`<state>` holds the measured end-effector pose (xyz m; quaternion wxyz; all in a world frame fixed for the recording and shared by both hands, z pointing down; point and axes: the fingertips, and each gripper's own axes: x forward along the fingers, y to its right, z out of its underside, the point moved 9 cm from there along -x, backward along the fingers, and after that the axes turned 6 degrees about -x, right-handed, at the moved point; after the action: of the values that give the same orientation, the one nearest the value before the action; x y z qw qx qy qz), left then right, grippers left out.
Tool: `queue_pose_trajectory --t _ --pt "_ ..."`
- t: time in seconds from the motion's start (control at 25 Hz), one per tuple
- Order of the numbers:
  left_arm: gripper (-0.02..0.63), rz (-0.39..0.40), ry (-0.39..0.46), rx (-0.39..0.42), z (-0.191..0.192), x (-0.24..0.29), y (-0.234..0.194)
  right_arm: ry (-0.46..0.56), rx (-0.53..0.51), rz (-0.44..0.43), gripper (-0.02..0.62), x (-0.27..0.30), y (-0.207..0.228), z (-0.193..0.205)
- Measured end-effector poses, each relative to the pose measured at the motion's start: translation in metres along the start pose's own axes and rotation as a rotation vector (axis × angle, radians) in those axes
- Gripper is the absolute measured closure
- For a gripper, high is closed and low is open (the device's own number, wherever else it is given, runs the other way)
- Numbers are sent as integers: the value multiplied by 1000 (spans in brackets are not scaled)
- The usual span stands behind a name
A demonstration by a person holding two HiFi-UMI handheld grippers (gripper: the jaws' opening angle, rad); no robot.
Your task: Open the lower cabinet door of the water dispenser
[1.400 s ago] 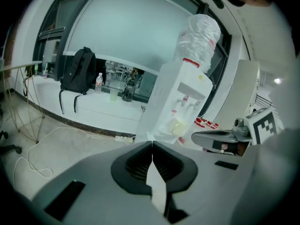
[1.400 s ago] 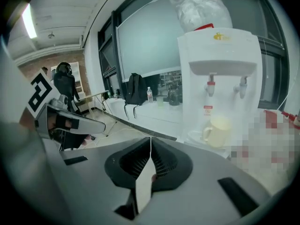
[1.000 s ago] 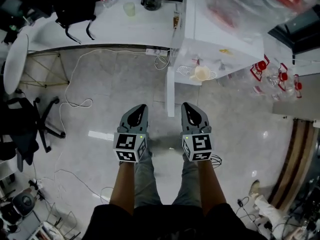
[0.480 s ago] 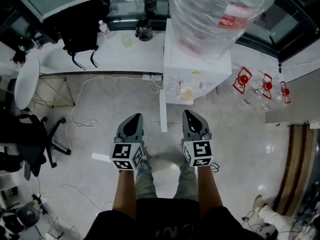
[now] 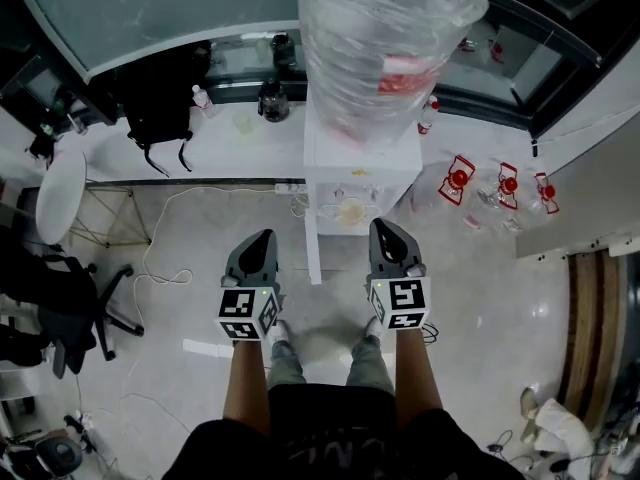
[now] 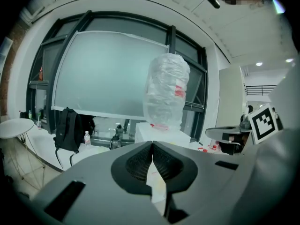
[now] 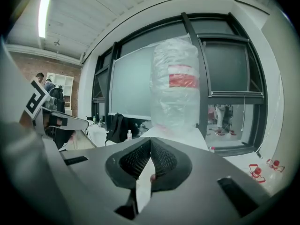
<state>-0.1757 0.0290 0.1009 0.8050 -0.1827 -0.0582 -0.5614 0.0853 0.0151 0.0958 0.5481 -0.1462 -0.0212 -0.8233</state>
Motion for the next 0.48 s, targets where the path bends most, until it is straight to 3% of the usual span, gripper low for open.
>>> queue_pose_trajectory --t 0.48 --pt "589 61 117 48 -77 -17 26 60 -18 84 583 -38 31 -59"
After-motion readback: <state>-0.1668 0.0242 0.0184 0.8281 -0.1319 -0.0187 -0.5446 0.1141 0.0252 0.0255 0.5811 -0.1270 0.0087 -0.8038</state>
